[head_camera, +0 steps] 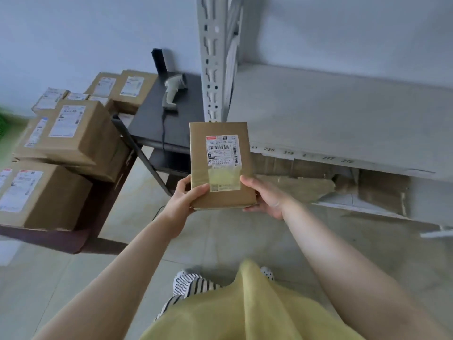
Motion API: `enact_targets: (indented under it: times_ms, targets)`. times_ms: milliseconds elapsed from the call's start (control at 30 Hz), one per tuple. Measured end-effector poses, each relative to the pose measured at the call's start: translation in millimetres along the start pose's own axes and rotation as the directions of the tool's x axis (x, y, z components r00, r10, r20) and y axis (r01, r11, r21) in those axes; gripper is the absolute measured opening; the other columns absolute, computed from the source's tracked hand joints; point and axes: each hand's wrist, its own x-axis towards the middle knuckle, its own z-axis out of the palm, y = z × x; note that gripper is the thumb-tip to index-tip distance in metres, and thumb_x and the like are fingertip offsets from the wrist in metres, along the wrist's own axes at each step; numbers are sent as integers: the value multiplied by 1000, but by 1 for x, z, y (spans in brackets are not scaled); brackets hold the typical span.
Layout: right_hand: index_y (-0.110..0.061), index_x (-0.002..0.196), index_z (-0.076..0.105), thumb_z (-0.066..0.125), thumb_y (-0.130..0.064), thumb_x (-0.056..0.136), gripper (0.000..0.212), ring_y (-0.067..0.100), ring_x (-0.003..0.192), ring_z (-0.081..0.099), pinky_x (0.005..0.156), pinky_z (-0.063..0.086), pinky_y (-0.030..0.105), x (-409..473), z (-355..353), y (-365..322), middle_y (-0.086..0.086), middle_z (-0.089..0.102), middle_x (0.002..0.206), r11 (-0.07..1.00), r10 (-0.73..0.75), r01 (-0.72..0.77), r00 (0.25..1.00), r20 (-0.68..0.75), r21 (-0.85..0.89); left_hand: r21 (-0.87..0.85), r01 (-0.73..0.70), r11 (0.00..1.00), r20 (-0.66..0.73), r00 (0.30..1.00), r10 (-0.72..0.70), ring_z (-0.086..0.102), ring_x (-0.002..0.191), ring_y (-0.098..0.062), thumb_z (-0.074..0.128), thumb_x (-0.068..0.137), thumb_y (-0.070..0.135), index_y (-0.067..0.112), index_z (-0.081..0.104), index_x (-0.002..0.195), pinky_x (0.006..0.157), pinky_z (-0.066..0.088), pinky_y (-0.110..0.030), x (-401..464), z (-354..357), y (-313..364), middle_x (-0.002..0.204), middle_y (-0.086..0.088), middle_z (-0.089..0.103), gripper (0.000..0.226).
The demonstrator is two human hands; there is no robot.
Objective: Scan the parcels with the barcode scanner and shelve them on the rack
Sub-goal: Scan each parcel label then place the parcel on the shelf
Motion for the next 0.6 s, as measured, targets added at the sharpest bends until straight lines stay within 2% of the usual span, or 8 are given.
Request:
enact_targets:
  times_ms: [67, 200, 300, 400, 467, 567, 600]
  targets:
    - [-23, 130, 55, 75, -53, 75, 66, 27, 113, 64, 96, 54, 51, -20, -46, 4, 10, 64, 129, 999, -17, 19, 999, -33, 33, 17, -11, 1000, 20, 1000, 11, 71, 92, -4, 80, 50, 54, 20, 40, 146, 82, 53, -27, 7, 48, -3, 118, 2, 68, 109]
    - [-25, 134, 54, 73, -55, 71, 72, 25, 123, 58, 95, 55, 51, -57, -136, 4, 5, 60, 136, 994, -52, 63, 991, -122, 91, 72, -30, 997, 98, 995, 23, 70, 78, -4, 78, 51, 57, 21, 43, 144, 67, 51, -22, 26, 148, 2, 110, 4, 68, 105]
    - [-23, 137, 52, 77, -62, 68, 83, 24, 136, 47, 97, 54, 53, -81, -189, 2, 1, 50, 147, 988, -63, 87, 981, -183, 129, 105, -35, 994, 140, 990, 20, 71, 88, -8, 78, 49, 59, 23, 43, 144, 77, 52, -29, 42, 207, 8, 112, 2, 70, 108]
    - [-22, 143, 46, 76, -62, 65, 93, 27, 145, 33, 98, 52, 55, -98, -229, 1, 1, 39, 156, 975, -57, 104, 971, -233, 194, 143, -44, 989, 168, 986, 19, 71, 93, -9, 77, 47, 60, 23, 44, 144, 81, 51, -30, 55, 256, 17, 114, 3, 70, 110]
    - [-21, 147, 43, 71, -57, 75, 85, 26, 148, 29, 97, 54, 52, -105, -252, 0, 0, 35, 158, 971, -58, 117, 961, -269, 210, 154, -50, 987, 182, 983, 21, 71, 90, -6, 76, 45, 62, 23, 45, 141, 83, 52, -31, 65, 283, 22, 111, 5, 71, 108]
    - [-21, 151, 38, 57, -48, 95, 66, 25, 149, 25, 80, 60, 33, -114, -285, -4, -3, 30, 160, 977, -43, 106, 950, -309, 188, 196, -41, 980, 221, 975, -4, 69, 100, -14, 75, 47, 67, 24, 43, 144, 95, 52, -38, 83, 317, 27, 115, 2, 69, 111]
    - [-21, 151, 38, 55, -48, 97, 63, 25, 148, 26, 78, 60, 31, -115, -297, -5, -3, 31, 160, 974, -36, 105, 947, -319, 202, 208, -35, 978, 237, 971, -16, 68, 103, -16, 74, 48, 68, 25, 43, 145, 100, 51, -41, 90, 329, 29, 116, 1, 69, 111]
